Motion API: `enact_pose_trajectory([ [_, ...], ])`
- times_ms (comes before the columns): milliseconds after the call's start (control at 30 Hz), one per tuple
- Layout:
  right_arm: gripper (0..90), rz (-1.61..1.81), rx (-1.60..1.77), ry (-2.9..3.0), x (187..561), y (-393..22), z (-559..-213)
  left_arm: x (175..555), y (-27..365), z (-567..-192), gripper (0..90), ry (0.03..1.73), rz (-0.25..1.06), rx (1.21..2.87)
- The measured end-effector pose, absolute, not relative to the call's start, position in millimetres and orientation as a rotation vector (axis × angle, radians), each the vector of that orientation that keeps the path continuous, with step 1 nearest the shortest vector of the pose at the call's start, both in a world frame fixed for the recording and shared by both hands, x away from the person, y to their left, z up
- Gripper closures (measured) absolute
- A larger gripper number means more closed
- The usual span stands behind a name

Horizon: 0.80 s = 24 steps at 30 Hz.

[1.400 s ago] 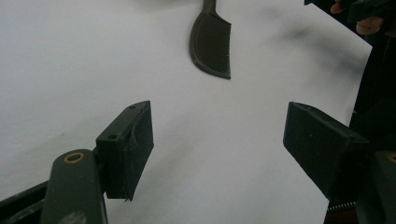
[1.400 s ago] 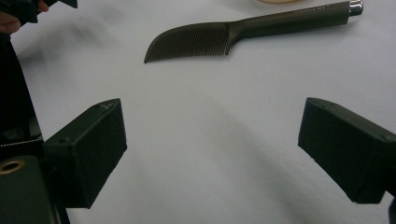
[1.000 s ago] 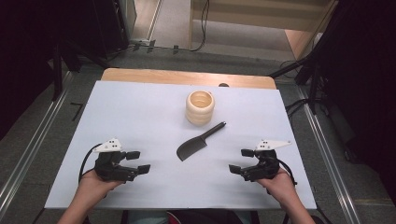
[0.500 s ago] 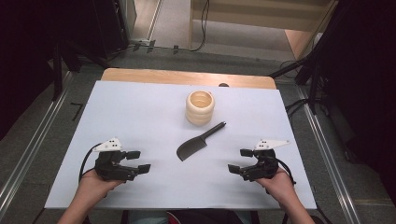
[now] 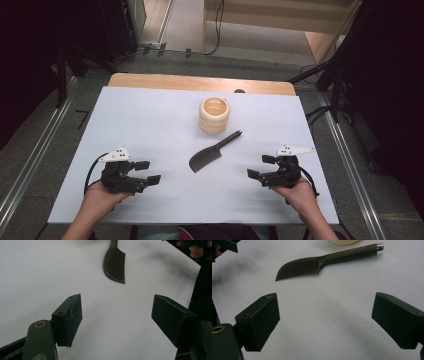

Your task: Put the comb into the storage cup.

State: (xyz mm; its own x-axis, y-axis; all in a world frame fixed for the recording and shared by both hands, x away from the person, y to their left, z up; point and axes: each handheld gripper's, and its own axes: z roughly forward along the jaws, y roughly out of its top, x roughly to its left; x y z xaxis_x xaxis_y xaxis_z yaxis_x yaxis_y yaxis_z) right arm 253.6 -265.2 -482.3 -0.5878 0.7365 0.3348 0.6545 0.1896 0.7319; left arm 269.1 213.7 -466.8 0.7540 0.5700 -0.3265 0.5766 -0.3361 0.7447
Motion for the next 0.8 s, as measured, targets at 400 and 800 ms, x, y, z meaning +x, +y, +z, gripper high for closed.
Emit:
enact_pose_trajectory([
  [400,6.2,1.326,1.394,2.352,266,-266,-478,270,215,-467,25.3,0.876,0.003,2.014],
  [800,6.2,1.320,1.366,2.348,276,-260,-467,271,216,-467,25.3,0.889,0.013,2.020],
])
